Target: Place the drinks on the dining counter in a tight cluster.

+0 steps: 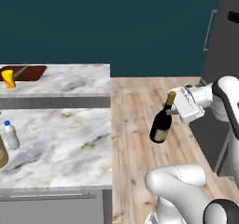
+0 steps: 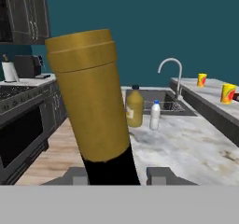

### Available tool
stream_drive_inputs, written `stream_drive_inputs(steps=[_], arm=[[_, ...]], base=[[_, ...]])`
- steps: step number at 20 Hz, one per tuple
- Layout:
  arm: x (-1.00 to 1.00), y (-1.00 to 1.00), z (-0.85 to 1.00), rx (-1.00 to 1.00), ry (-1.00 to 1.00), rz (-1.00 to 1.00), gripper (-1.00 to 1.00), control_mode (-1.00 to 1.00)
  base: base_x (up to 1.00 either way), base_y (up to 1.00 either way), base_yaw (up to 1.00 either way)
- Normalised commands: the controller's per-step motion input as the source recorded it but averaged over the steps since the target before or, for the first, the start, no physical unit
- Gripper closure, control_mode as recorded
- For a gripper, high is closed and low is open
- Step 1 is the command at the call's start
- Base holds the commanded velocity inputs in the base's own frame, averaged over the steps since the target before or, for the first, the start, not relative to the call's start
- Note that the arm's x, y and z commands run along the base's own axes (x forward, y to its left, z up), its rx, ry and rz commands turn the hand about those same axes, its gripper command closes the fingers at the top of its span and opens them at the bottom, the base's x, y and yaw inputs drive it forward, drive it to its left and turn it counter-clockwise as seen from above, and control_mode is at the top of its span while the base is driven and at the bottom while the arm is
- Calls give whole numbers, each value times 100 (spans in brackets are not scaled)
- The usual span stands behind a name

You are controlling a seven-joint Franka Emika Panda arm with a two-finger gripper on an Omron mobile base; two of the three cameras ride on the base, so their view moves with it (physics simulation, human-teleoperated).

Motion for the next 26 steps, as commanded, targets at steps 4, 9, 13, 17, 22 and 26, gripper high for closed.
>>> stream_drive_inputs(steps=[4,9,13,17,22,26], arm=[[0,0,0,0,0,0,100,100],[0,0,0,0,0,0,100,100],[0,0,0,0,0,0,100,100],[0,0,0,0,0,0,100,100],[0,0,0,0,0,0,100,100],[0,0,0,0,0,0,100,100]], base=[[100,-78,42],[100,-62,57],[98,-80,59],[90,-82,60],[64,-87,59],[45,-86,60]])
